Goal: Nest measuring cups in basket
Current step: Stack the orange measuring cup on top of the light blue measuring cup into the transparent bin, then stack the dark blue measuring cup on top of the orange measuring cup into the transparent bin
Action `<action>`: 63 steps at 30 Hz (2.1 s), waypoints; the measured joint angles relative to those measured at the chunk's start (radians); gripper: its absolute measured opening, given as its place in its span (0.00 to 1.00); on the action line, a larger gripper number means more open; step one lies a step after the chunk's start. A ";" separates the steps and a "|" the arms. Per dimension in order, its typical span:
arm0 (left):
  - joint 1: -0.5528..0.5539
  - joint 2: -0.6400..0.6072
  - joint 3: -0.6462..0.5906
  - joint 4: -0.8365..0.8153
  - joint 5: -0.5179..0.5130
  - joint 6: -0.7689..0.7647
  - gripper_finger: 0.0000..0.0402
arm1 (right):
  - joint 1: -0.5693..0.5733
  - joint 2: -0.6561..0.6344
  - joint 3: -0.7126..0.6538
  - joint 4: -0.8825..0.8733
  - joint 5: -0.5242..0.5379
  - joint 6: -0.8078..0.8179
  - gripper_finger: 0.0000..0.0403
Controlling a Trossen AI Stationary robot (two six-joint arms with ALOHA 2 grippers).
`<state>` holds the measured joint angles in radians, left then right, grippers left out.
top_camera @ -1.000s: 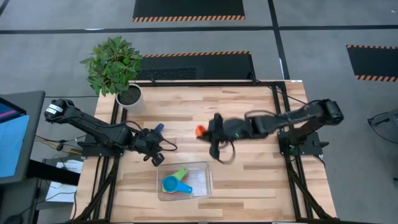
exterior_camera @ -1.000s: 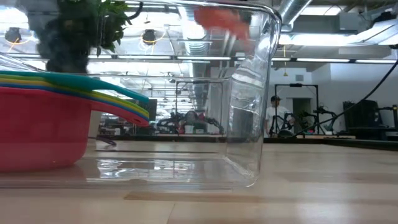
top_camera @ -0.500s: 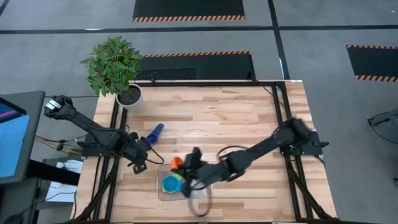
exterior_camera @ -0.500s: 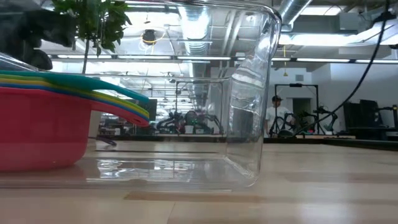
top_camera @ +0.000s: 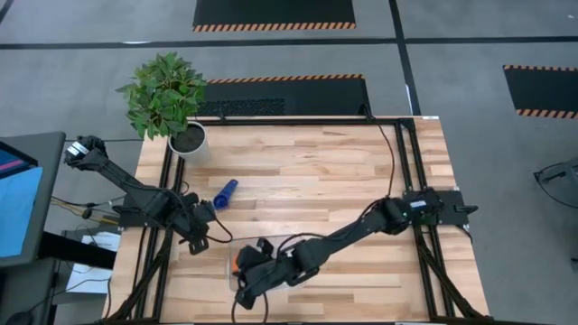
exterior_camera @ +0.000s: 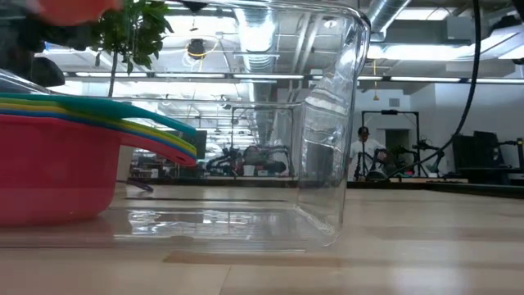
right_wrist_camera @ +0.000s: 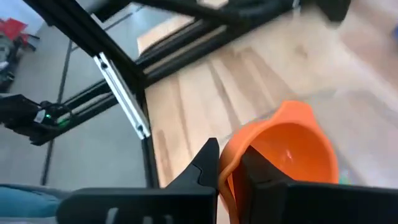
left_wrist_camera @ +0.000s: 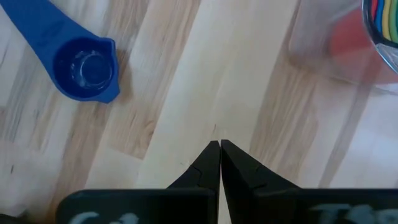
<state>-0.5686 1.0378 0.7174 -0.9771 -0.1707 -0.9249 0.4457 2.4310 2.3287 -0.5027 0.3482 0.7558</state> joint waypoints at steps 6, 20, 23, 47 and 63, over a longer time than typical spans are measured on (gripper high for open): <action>0.000 0.000 0.000 0.001 -0.002 0.012 0.00 | 0.003 0.028 0.003 -0.039 -0.034 0.048 0.07; 0.000 0.000 0.000 0.003 -0.017 0.050 0.00 | -0.031 0.031 0.002 -0.117 -0.172 -0.068 0.08; 0.000 0.000 0.000 0.002 -0.028 0.050 0.00 | -0.034 0.031 0.002 -0.110 -0.172 -0.111 0.08; 0.001 0.000 0.000 0.002 -0.019 0.049 0.00 | -0.063 0.030 0.002 -0.118 -0.296 -0.215 0.32; -0.063 0.000 -0.001 -0.173 0.199 -0.157 0.00 | -0.107 -0.111 0.024 -0.171 -0.388 -0.231 0.35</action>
<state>-0.6319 1.0378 0.7166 -1.1501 0.0283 -1.0821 0.3383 2.3203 2.3524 -0.6740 -0.0396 0.5246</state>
